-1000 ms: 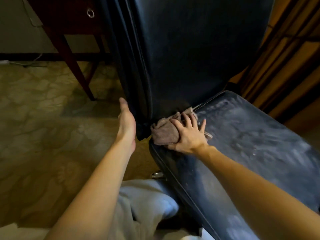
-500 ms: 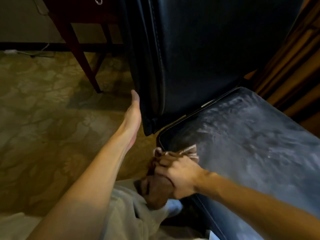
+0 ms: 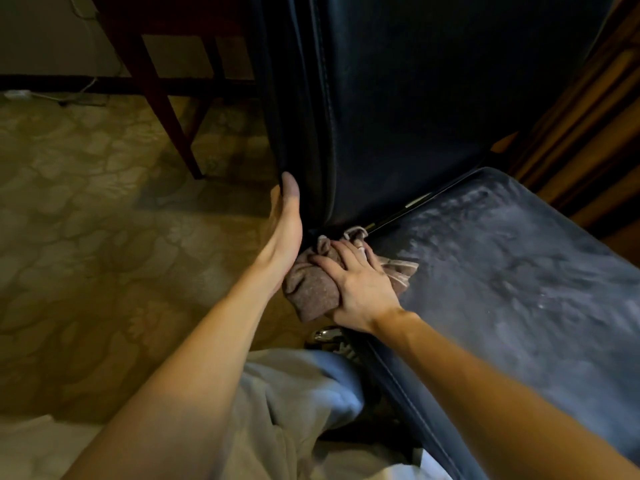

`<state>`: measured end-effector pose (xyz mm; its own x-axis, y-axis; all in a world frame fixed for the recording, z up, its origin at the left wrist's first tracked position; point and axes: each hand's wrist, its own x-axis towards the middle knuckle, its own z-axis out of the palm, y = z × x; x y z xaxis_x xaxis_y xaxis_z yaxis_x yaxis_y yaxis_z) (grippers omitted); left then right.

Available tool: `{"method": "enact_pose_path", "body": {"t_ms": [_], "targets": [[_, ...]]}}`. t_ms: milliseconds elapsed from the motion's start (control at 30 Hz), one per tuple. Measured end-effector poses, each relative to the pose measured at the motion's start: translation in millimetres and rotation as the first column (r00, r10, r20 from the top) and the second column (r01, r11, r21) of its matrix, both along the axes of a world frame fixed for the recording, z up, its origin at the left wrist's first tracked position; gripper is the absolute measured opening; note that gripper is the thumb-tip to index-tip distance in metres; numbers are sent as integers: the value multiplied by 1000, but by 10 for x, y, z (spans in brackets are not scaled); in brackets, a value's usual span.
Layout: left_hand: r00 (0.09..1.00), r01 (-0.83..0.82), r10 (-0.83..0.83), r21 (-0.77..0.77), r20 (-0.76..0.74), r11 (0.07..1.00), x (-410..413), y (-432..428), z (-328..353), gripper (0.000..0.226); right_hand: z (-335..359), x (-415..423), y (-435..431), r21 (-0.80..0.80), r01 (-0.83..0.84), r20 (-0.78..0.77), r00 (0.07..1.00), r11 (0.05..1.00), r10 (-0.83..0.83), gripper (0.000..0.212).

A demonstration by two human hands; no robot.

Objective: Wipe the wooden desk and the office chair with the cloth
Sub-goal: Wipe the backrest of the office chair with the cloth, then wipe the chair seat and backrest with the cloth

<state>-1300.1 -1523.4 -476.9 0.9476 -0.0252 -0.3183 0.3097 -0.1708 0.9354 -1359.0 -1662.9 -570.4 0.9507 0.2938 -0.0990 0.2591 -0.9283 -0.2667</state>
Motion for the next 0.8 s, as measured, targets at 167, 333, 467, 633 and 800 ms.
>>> {"method": "enact_pose_path", "body": {"t_ms": [167, 333, 467, 633, 800], "targets": [[999, -50, 51, 138, -5, 989, 32, -43, -2, 73, 101, -389, -255, 8, -64, -25, 998, 998, 64, 80], [1000, -9, 11, 207, -11, 978, 5, -23, 75, 73, 126, -1421, -733, 29, -97, -107, 989, 995, 100, 73], [1000, 8, -8, 184, 4, 983, -73, 35, 127, 76, 227, -1810, -926, -41, -88, -39, 995, 995, 87, 69], [999, -28, 25, 149, 24, 988, -180, 42, 87, 72, 353, -1688, -820, -95, -26, 137, 990, 995, 39, 64], [997, -19, 5, 185, 76, 982, -156, 97, -59, 66, 405, -983, -449, -82, 83, 237, 969, 993, -62, 69]]}}
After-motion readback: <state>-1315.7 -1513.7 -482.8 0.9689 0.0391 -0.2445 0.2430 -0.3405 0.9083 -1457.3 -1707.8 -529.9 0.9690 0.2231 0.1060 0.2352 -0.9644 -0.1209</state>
